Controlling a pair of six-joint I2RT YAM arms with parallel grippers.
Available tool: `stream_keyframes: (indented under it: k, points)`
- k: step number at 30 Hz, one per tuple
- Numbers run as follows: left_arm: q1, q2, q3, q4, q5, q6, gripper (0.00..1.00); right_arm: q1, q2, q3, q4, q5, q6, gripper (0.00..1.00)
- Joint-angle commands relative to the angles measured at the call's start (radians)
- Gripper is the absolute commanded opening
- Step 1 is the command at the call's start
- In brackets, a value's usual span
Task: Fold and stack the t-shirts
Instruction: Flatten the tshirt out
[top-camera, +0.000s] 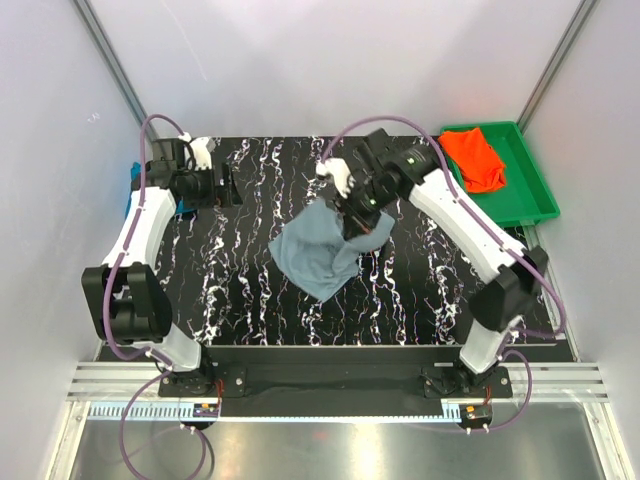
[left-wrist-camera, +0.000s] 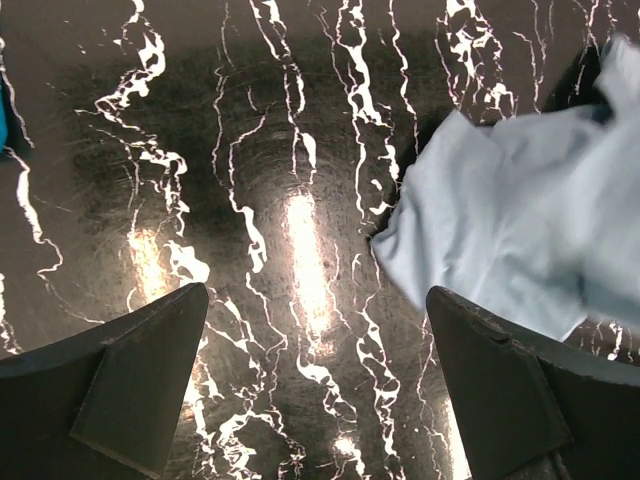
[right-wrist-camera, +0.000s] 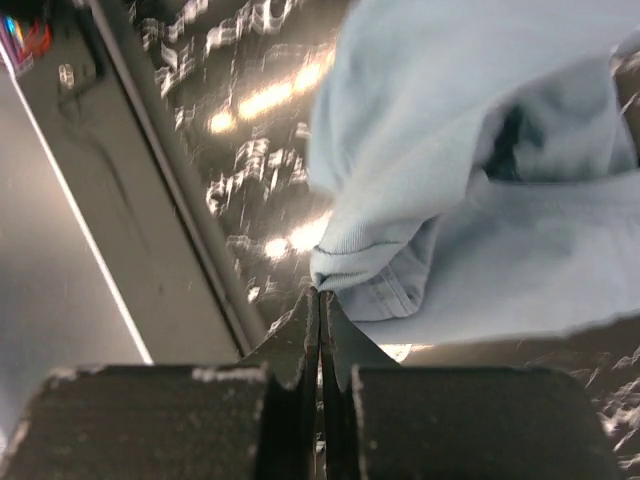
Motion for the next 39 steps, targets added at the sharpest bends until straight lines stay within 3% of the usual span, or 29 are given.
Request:
stream_keyframes:
  k: [1, 6, 7, 8, 12, 20, 24, 30, 39]
  points:
    - [-0.005, 0.007, 0.026, 0.051, 0.049, -0.018, 0.99, 0.001, -0.098, -0.140, -0.056, 0.034, -0.035, 0.00]
    - [-0.011, 0.023, 0.027, 0.053, 0.069, -0.032, 0.99, 0.001, -0.123, -0.300, -0.106, 0.009, -0.095, 0.06]
    - [-0.016, 0.028, 0.030, 0.050, 0.069, -0.032, 0.99, 0.001, -0.112, -0.311, -0.114, 0.011, -0.110, 0.14]
    - [-0.017, 0.030, 0.033, 0.050, 0.069, -0.031, 0.99, 0.000, -0.110, -0.316, -0.108, 0.017, -0.114, 0.38]
    - [-0.035, 0.033, 0.042, 0.045, 0.077, -0.018, 0.99, -0.014, -0.094, -0.229, -0.002, 0.116, -0.100, 0.72]
    - [-0.091, 0.085, 0.024, -0.012, 0.101, 0.014, 0.99, -0.069, 0.202, 0.118, 0.162, 0.317, -0.008, 0.75]
    - [-0.121, 0.131, 0.018, -0.035, 0.144, 0.015, 0.99, -0.080, 0.357, 0.198, 0.162, 0.368, 0.003, 0.74]
    - [-0.172, 0.223, 0.071, -0.042, 0.155, 0.043, 0.99, -0.083, 0.466, 0.188, 0.204, 0.541, -0.011, 0.75]
    - [-0.204, 0.364, 0.179, -0.058, 0.160, 0.058, 0.99, -0.111, 0.448, 0.092, 0.263, 0.735, -0.040, 0.74]
